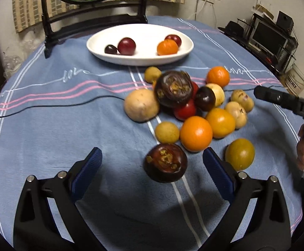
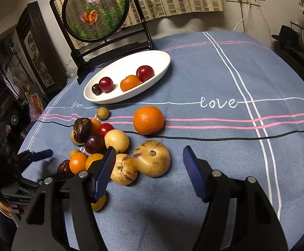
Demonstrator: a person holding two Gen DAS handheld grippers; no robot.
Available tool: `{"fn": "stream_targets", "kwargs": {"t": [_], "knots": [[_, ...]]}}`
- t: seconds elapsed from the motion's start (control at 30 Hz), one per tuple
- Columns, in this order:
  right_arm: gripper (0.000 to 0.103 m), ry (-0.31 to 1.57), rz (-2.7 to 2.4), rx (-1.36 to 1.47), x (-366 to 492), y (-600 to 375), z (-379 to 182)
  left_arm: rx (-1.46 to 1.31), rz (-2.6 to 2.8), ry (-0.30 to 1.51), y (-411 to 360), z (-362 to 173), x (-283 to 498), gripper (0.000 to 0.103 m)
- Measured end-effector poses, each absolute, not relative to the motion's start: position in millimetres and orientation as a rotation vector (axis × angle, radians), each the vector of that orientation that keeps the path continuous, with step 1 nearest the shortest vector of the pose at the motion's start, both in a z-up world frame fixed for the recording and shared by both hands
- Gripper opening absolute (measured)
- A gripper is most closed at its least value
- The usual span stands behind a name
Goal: Organize fruits
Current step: 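Grasp the dark brown fruit with the left tool, then grasp the yellow-green fruit with the right tool while the left tool lifts toward the plate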
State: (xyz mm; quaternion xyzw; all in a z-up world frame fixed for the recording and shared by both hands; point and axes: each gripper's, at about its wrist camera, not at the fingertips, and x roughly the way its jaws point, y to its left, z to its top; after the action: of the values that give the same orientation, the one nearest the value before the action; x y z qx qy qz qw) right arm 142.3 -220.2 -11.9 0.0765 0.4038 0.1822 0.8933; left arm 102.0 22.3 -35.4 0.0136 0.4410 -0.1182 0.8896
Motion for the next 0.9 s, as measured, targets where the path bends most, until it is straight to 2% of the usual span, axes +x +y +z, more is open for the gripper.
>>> {"fn": "stream_targets", "kwargs": {"t": [0.07,0.13,0.2,0.27,0.33,0.37,0.4,0.67,0.9], "knots": [[0.068,0.845,0.37,0.151,142,-220,-13,0.036,-0.239,0.916,22,-38,102,0.097],[0.068,0.842,0.371,0.149,141,-220,-11,0.059,-0.234,0.922,19,-41,101,0.09],[0.068,0.833,0.373,0.148,140,-220,-10,0.085,-0.228,0.949,15,-47,104,0.071],[0.068,0.83,0.372,0.144,139,-220,-10,0.118,-0.22,0.935,11,-48,101,0.068],[0.068,0.833,0.375,0.144,138,-219,-10,0.114,-0.229,0.928,11,-47,100,0.059],[0.068,0.835,0.375,0.142,139,-219,-11,0.111,-0.231,0.923,10,-46,100,0.047],[0.068,0.837,0.376,0.139,139,-219,-11,0.104,-0.234,0.92,10,-45,99,0.044],[0.068,0.812,0.417,0.119,129,-218,-5,0.065,-0.236,0.9,16,-39,101,0.044],[0.068,0.857,0.579,-0.108,84,-176,-8,0.043,-0.23,0.9,22,-37,103,0.044]]}}
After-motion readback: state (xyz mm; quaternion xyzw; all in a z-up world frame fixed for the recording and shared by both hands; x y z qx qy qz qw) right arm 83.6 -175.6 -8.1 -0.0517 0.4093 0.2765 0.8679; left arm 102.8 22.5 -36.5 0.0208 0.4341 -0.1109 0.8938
